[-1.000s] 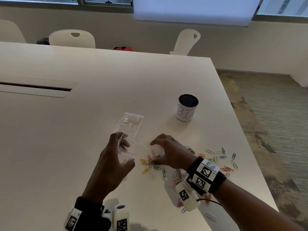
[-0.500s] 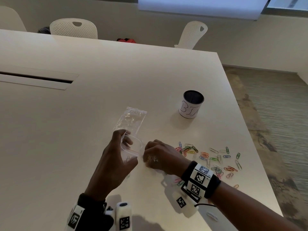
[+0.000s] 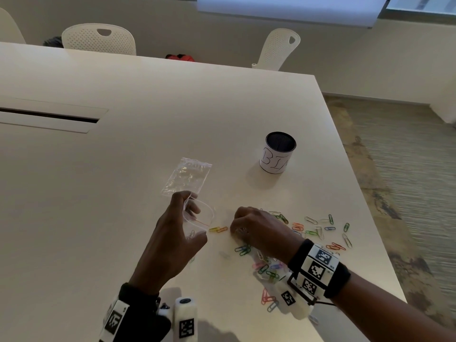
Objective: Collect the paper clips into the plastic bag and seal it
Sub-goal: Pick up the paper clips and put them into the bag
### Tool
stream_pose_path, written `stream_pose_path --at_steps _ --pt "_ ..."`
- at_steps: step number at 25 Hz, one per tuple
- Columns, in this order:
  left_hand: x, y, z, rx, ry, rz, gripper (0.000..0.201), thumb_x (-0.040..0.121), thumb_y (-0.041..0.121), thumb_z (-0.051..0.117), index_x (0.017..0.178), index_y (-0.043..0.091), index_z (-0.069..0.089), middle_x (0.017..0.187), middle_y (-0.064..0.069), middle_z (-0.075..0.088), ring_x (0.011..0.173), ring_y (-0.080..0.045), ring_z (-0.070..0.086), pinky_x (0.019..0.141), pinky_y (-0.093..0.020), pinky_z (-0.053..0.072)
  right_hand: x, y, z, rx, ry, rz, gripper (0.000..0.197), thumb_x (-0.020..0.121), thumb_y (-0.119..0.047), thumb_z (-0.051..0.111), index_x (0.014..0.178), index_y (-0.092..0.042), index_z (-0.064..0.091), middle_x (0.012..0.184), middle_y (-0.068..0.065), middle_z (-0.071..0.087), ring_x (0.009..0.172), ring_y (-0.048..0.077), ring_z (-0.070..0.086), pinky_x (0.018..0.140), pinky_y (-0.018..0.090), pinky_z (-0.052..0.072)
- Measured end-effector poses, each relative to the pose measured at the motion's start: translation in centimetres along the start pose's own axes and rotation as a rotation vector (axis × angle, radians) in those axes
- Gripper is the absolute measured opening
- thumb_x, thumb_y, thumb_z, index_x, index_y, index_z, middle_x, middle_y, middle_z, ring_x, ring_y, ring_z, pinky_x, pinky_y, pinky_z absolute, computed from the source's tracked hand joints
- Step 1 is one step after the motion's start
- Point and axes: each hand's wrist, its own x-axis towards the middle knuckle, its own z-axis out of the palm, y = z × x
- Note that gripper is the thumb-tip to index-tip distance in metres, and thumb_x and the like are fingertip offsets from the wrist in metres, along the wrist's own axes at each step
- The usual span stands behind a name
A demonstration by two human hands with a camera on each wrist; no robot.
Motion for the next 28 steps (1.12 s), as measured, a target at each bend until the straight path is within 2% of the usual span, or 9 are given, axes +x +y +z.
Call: stream_pose_path --at_steps 3,7,10,13,16,18,21,25,28 --pt "0.1 0.2 0.4 -0.004 -0.017 0.02 0.071 0.078 0.006 0.081 0.127 0.038 0.04 0.107 0.013 0.06 0.102 -0.01 0.062 0.074 -0.01 0.048 -0.1 0.0 -0.2 -0.025 0.006 0.039 0.017 0.101 -0.01 0.061 0.109 -0.011 0.076 0.109 0.005 0.066 0.085 0.017 0.07 0.078 0.029 0.062" --pt "0.2 0.4 0.9 -0.016 -0.033 0.031 0.07 0.079 0.006 0.081 0.128 0.037 0.041 0.107 0.014 0.058 0.102 -0.007 0.06 0.075 -0.007 0.049 -0.2 0.7 -0.7 0.079 0.065 0.131 0.01 0.093 -0.006 0.07 0.099 -0.009 0.078 0.102 0.005 0.072 0.084 0.016 0.07 0.077 0.029 0.061" --pt "0.2 0.3 1.2 -0.016 -0.039 0.035 0.072 0.078 0.008 0.081 0.129 0.038 0.04 0.109 0.015 0.058 0.103 -0.007 0.06 0.074 -0.005 0.047 -0.8 1.3 -1.5 0.366 0.149 0.271 0.009 0.087 -0.007 0.078 0.095 -0.011 0.079 0.093 0.002 0.078 0.081 0.012 0.074 0.078 0.021 0.061" --pt "0.1 0.2 1.6 -0.008 -0.048 0.037 0.072 0.078 0.01 0.083 0.129 0.038 0.04 0.109 0.016 0.058 0.103 -0.008 0.061 0.075 -0.005 0.047 -1.5 0.4 -3.1 0.748 0.206 0.364 0.01 0.086 -0.005 0.08 0.095 -0.008 0.077 0.088 0.009 0.08 0.083 0.019 0.079 0.083 0.027 0.063" --pt "0.0 0.3 1.9 0.013 -0.071 0.049 0.073 0.079 0.014 0.085 0.131 0.037 0.039 0.11 0.018 0.056 0.103 -0.006 0.06 0.075 -0.004 0.048 -1.7 -1.6 -4.8 0.988 0.275 0.362 0.011 0.086 -0.004 0.078 0.097 -0.005 0.076 0.088 0.013 0.08 0.087 0.025 0.079 0.084 0.03 0.062" --pt "-0.1 0.4 2.1 0.026 -0.084 0.057 0.073 0.079 0.013 0.085 0.132 0.035 0.039 0.111 0.017 0.055 0.104 -0.006 0.06 0.076 -0.003 0.048 -1.5 -3.2 -5.6 1.052 0.356 0.305 0.012 0.086 -0.003 0.079 0.097 -0.005 0.076 0.088 0.013 0.08 0.087 0.028 0.078 0.085 0.033 0.063" --pt "-0.2 0.9 2.1 0.045 -0.095 0.057 0.072 0.08 0.01 0.082 0.132 0.034 0.039 0.109 0.019 0.055 0.102 -0.005 0.06 0.073 -0.005 0.049 -1.0 -5.5 -5.9 0.902 0.397 0.19 0.012 0.086 -0.008 0.08 0.097 -0.01 0.077 0.086 0.005 0.08 0.083 0.018 0.078 0.085 0.033 0.064" --pt "-0.3 1.4 2.0 0.013 -0.098 0.032 0.068 0.08 0.006 0.079 0.131 0.031 0.041 0.106 0.015 0.059 0.091 -0.005 0.062 0.069 -0.007 0.048 -0.1 -6.9 -5.4 0.598 0.363 0.064 0.015 0.086 -0.011 0.081 0.1 -0.014 0.079 0.092 -0.011 0.079 0.083 -0.002 0.075 0.08 0.016 0.061" --pt "-0.3 1.5 1.9 0.005 -0.1 0.029 0.066 0.08 0.004 0.079 0.128 0.029 0.042 0.106 0.011 0.06 0.089 -0.01 0.063 0.07 -0.009 0.05 0.2 -7.1 -5.5 0.553 0.343 0.027 0.016 0.088 -0.01 0.079 0.104 -0.014 0.08 0.097 -0.007 0.081 0.086 -0.003 0.075 0.082 0.016 0.061"
